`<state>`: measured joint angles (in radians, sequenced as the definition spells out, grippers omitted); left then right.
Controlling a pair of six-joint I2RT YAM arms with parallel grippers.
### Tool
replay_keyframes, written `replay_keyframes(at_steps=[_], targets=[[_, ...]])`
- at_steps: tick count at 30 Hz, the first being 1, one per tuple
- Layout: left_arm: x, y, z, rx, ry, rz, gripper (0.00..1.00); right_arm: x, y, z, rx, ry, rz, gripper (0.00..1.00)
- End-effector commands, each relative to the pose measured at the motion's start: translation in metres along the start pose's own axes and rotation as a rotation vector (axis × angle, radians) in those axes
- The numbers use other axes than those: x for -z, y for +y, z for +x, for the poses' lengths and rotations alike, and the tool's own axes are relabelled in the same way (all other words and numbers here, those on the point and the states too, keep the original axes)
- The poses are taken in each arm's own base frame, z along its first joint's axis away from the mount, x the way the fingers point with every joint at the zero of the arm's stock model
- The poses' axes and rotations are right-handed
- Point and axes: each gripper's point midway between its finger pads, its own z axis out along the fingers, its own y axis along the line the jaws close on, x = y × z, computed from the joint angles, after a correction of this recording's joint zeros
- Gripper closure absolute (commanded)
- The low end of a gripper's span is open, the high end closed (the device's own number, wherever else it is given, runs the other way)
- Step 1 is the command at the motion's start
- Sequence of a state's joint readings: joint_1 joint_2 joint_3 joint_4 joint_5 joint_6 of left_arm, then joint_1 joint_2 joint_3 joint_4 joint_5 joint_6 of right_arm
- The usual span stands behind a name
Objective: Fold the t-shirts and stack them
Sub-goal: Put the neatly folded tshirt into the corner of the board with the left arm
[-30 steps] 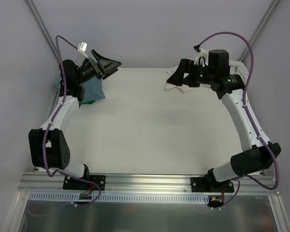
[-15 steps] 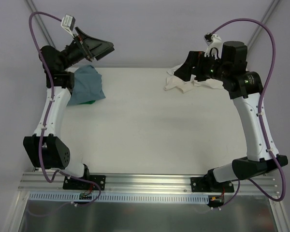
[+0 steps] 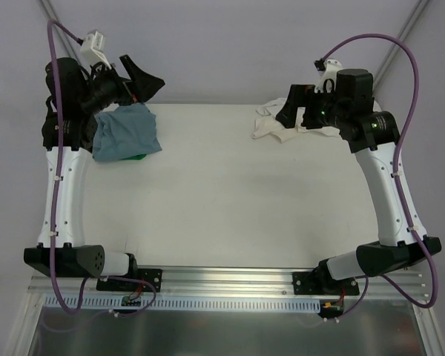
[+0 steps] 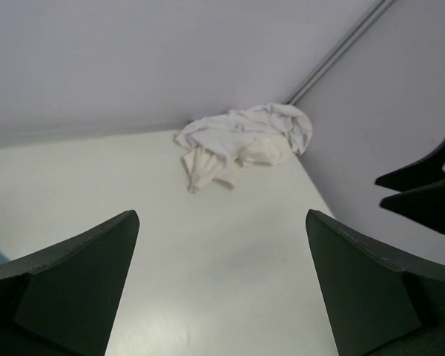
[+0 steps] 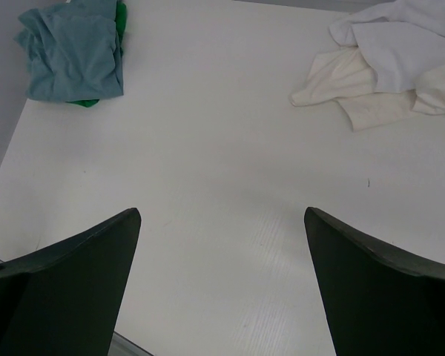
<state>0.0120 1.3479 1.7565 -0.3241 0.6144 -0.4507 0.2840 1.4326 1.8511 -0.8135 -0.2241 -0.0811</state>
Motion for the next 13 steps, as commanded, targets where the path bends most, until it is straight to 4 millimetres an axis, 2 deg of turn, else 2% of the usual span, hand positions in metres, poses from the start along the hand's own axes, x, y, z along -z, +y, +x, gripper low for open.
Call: replay_keyframes(at_steps=[1,2,5,13], targets=[[0.001,0.030,0.029,-0.041,0.079,-0.111,0.01,0.015,-0.002,-0.004,0.032,-0.044,0.029,0.01],[-0.002,0.021,0.038,-0.041,0.101,-0.089,0.01,0.015,-0.003,-0.003,0.031,-0.043,0.030,0.00],[-0.002,0.020,0.046,-0.052,0.126,-0.084,0.01,0.018,-0.003,0.001,0.033,-0.051,0.035,0.00],[-0.006,0.013,0.051,-0.048,0.139,-0.056,0.01,0.022,-0.002,0.011,0.036,-0.045,0.021,0.00]])
